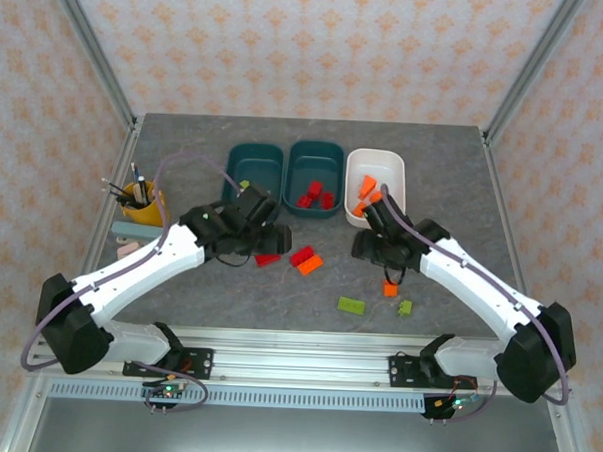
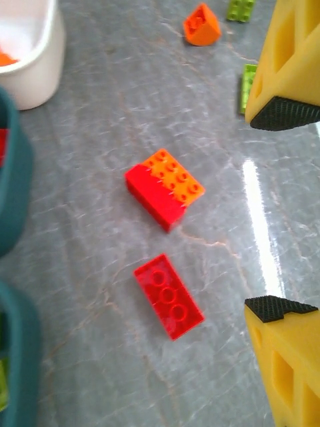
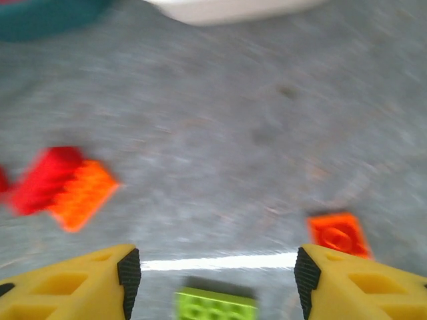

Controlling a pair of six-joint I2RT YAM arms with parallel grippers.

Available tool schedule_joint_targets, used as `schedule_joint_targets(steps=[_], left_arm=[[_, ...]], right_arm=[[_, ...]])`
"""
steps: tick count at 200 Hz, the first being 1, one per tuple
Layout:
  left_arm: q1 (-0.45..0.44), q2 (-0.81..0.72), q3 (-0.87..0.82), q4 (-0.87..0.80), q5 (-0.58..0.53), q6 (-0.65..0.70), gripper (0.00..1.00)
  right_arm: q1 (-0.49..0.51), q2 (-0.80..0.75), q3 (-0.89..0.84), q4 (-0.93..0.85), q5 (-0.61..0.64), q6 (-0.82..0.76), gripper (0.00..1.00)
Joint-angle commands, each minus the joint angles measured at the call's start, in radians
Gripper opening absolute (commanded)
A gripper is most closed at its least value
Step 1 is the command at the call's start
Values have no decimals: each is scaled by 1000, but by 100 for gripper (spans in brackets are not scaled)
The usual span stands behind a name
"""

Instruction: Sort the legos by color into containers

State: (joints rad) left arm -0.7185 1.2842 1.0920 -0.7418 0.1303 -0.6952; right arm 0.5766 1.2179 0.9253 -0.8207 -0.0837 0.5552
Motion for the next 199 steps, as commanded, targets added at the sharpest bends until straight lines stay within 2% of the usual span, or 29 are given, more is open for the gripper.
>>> schedule_joint_targets(steps=[1,24,52,114,166,199], left_arm=[[-50,-50,-71,89,12,-45,70],[-98,-79,-120,130,25,-47,71],[-106,-87,-132,128,31,-43,71],[-107,-94,-136,221,117,-15,72],[-108,-94,-140,227,120,-22,72],[-107,-94,-138,240,112,-38,73]], right_arm=[[-51,-30,-91,-101,14,44,66],[-82,-12,-141,-78,-26,0,73],[-96,106,-121,-80,-60,-74,75],[-144,243,-116,-8,-83,-115,66],[-144,300,-124,48,-96,-131,48],[-146,273,-113,54,-83,-144,28]])
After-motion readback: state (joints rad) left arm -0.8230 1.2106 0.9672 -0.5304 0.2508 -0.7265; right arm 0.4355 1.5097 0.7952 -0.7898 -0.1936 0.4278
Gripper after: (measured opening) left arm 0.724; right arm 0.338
